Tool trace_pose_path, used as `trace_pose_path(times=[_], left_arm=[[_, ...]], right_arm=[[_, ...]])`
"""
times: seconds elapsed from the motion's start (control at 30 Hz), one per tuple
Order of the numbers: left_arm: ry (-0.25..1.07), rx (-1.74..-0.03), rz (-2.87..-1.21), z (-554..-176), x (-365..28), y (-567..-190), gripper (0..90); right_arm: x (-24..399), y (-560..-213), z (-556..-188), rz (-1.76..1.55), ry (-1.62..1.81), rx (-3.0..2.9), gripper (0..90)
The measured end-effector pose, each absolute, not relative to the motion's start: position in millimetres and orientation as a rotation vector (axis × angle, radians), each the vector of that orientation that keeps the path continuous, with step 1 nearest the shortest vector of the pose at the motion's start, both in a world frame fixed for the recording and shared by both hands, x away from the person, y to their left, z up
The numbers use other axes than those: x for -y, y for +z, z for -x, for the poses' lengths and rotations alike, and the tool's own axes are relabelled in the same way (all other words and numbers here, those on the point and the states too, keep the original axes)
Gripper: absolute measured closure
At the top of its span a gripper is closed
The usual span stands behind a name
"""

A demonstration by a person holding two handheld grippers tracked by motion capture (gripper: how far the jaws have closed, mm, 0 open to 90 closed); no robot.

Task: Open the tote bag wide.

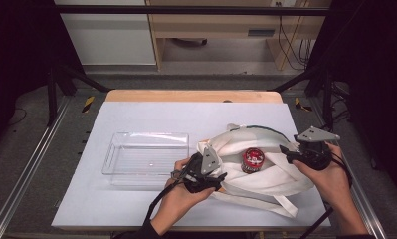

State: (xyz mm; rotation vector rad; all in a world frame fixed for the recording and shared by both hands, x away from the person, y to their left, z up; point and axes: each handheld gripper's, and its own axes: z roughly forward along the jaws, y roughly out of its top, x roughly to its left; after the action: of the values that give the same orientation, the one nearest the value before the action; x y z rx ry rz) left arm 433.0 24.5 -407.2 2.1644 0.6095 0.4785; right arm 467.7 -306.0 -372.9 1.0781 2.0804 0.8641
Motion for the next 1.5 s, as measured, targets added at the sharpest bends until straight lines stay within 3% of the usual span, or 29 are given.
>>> trace_pose_path(times=[0.27, 0.5, 0.77, 1.13, 1.5], left_arm=[[0.425, -0.613, -2.214, -433, -24, -426, 44.8], [0.416, -0.593, -2.217, -434, -24, -428, 62.4], [0.423, -0.577, -2.201, -435, -22, -427, 74.3], [0.416, -0.571, -2.194, -434, -23, -430, 75.1], [0.457, -0.577, -2.175, -437, -24, -422, 76.9]], right_arm=[[313, -393, -499, -1.135, 0.79, -2.205, 42.0], [305, -404, -501, -1.068, 0.718, -2.265, 47.6], [294, -413, -505, -1.032, 0.636, -2.321, 48.9], [286, -429, -513, -1.091, 0.528, -2.325, 81.2], [301, -414, -525, -1.18, 0.594, -2.184, 83.2]])
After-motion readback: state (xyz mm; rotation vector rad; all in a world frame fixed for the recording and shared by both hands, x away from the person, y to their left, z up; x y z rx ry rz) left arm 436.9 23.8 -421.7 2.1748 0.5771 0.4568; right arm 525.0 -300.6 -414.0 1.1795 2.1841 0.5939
